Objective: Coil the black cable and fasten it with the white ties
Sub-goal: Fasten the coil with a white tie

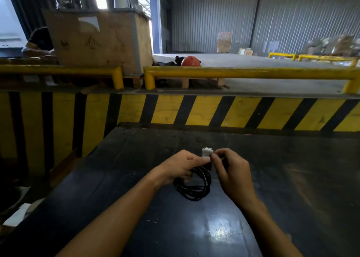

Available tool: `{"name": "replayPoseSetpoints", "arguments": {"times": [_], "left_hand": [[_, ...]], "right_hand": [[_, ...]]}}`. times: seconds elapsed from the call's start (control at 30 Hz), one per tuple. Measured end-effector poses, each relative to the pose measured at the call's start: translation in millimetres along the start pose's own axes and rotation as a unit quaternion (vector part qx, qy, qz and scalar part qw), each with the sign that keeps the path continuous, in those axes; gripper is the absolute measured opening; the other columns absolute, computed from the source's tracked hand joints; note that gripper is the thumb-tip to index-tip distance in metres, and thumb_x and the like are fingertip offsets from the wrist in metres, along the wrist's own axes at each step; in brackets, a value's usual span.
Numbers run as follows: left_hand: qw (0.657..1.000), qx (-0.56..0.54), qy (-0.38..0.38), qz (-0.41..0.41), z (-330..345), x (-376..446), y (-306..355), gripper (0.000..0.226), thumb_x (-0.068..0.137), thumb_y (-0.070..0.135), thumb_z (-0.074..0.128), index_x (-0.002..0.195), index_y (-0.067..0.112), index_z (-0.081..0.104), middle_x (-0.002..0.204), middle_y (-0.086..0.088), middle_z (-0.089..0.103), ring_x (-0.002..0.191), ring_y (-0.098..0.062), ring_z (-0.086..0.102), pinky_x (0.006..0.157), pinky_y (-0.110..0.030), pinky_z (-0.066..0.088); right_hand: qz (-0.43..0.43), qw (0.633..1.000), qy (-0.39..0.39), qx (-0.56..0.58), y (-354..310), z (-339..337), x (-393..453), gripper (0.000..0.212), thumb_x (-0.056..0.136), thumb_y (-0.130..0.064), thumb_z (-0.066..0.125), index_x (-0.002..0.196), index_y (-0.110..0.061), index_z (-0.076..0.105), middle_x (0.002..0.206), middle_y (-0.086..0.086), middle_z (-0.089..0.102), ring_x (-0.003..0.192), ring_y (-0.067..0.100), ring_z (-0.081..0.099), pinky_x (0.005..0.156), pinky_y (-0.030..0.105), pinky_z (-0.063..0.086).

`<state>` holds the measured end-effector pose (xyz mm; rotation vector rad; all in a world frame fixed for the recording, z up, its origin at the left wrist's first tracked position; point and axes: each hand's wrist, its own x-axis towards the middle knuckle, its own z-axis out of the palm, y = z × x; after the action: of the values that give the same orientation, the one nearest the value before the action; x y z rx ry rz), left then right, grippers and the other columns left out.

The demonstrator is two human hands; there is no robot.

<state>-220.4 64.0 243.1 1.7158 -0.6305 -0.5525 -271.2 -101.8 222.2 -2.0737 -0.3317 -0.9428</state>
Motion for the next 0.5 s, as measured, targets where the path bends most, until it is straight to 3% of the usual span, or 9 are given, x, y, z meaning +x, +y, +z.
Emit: {"name": "replayPoseSetpoints", "arguments": {"times": [0.13, 0.3, 0.5], "left_hand": [[0.999, 0.041, -0.013, -0.001, -0.4, 2.2, 11.8, 0.026, 0.087, 0.031, 0.064, 0.069, 0.012, 0.067, 0.059, -0.009, 0.045, 0.038, -0.009, 0.033, 0.040, -0.024, 0.029], [0.995, 0.095, -0.030, 0.018, 3.1, 5.3, 22.2, 0.024, 0.088, 0.023, 0.063, 0.065, 0.023, 0.072, 0.055, -0.005, 0.043, 0.038, -0.009, 0.034, 0.037, -0.021, 0.033], [0.993, 0.098, -0.062, 0.005, -4.9, 2.8, 37.1, 0.021, 0.088, 0.024, 0.062, 0.071, 0.025, 0.075, 0.056, 0.000, 0.054, 0.037, -0.006, 0.038, 0.037, -0.018, 0.034]], "right_hand": [[0.003, 1.000, 0.010, 0.016, -7.0, -7.2, 2.4, 0.007, 0.087, -0.012, 0.064, 0.080, -0.015, 0.063, 0.067, -0.009, 0.060, 0.063, 0.003, 0.058, 0.053, 0.007, 0.039], [0.070, 0.995, -0.007, 0.072, -7.2, -14.6, 7.8, 0.017, 0.086, -0.012, 0.064, 0.096, -0.024, 0.055, 0.069, -0.006, 0.064, 0.062, 0.005, 0.060, 0.051, 0.015, 0.045], [-0.047, 0.992, -0.112, -0.023, -6.0, -33.6, 18.3, 0.033, 0.084, -0.010, 0.067, 0.114, -0.020, 0.062, 0.101, -0.009, 0.060, 0.082, 0.000, 0.058, 0.067, 0.009, 0.046]]}}
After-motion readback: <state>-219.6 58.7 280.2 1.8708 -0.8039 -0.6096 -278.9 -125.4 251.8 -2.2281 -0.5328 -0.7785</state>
